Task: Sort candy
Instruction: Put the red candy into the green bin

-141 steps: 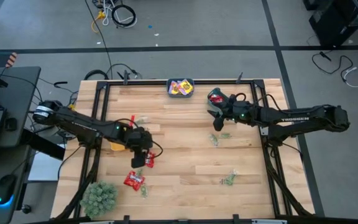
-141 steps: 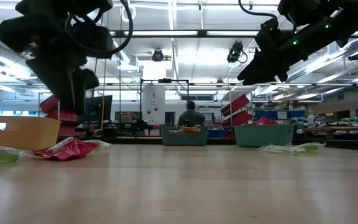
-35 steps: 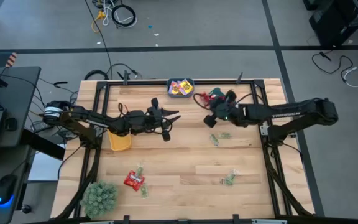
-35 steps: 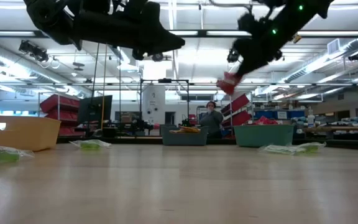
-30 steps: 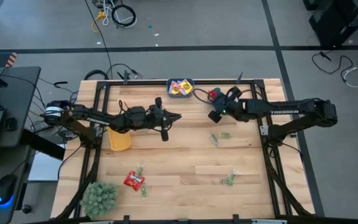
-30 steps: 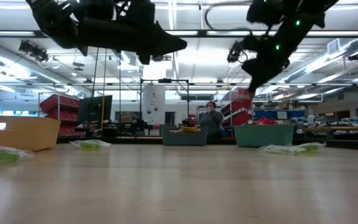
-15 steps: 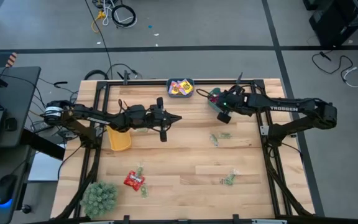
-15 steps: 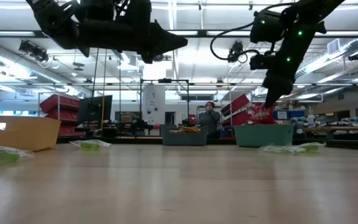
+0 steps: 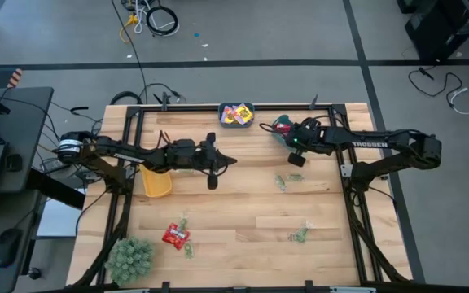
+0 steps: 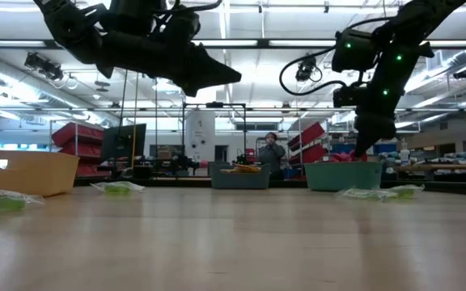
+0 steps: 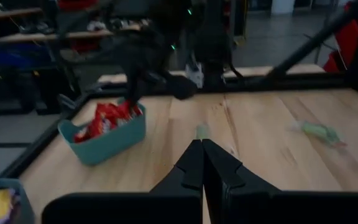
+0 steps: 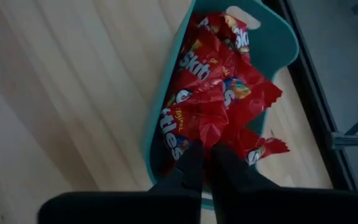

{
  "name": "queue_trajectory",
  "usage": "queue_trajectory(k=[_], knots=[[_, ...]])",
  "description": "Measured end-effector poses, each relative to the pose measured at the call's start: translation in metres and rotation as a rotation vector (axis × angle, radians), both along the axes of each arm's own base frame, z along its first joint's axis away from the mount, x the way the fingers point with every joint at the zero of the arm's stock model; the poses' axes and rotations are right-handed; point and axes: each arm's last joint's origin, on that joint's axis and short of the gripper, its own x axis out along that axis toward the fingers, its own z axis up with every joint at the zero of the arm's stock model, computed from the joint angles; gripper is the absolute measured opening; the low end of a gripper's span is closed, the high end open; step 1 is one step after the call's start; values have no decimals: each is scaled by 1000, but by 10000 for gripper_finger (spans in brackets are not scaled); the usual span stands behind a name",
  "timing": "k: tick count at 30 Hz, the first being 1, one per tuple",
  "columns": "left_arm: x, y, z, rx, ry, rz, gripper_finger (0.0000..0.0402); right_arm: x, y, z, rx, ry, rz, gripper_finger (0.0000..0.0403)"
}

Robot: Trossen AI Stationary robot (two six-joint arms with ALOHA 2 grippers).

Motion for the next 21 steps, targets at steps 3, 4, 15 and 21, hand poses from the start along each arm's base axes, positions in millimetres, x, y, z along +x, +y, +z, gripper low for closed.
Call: queue_trajectory(k=[3,4,15,21], knots=[[-1,-1,-4,-7,40,-18,1,2,1,2,-8,-10,-5,48],[-1,-1,-5,-8,53,-19,3,3,2,4,-13,-18,-14,64],[-22,-17,17,-39,316,-84,2,18,12,38,-8,-78,3,178],[-44,-40,8,-127,570,-147,1,37,36,25,191,-315,221,33]])
